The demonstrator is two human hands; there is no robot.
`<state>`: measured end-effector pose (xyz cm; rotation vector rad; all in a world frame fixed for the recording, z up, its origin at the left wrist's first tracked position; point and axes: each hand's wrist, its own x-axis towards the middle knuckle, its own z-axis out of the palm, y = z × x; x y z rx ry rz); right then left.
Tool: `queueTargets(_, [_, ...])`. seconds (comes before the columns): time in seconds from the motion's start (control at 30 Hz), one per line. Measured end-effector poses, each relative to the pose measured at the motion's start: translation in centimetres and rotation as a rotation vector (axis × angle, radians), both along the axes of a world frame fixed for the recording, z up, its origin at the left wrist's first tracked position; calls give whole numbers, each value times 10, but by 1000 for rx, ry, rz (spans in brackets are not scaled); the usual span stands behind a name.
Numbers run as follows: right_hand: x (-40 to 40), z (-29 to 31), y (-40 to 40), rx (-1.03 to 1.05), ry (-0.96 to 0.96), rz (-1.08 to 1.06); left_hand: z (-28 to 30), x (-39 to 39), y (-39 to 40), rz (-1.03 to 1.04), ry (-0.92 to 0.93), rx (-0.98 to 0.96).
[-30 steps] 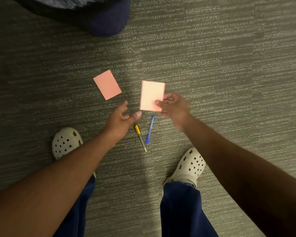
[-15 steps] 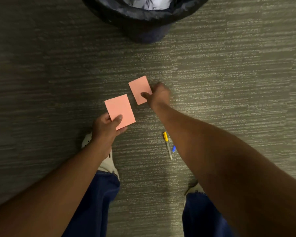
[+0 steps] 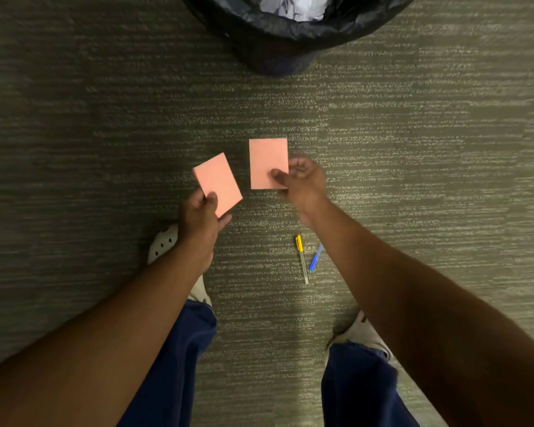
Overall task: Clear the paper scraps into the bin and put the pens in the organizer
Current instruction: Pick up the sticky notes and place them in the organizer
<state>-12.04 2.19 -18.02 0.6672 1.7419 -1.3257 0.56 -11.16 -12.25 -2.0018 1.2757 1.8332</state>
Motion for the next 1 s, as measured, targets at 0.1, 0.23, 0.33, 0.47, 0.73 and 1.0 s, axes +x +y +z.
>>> queueTargets(0.1, [12,29,23,-160,-88,-33,5,-9,14,84,30,99])
queueTargets(0.23, [38,43,35,-98,4,85,14,-19,36,20,154,205])
queueTargets(0.33, [47,52,43,-51,78,109,24,-22,50,-131,187,135])
queueTargets(0.47, [50,89,58,-18,154,99,60,-22,63,-278,214,51])
queueTargets(0.73, [12,291,95,-196,280,62,247,-33,84,-455,337,2])
queueTargets(1.0, [-22,571,90,-367,447,275,527,-26,78,-436,556,-133])
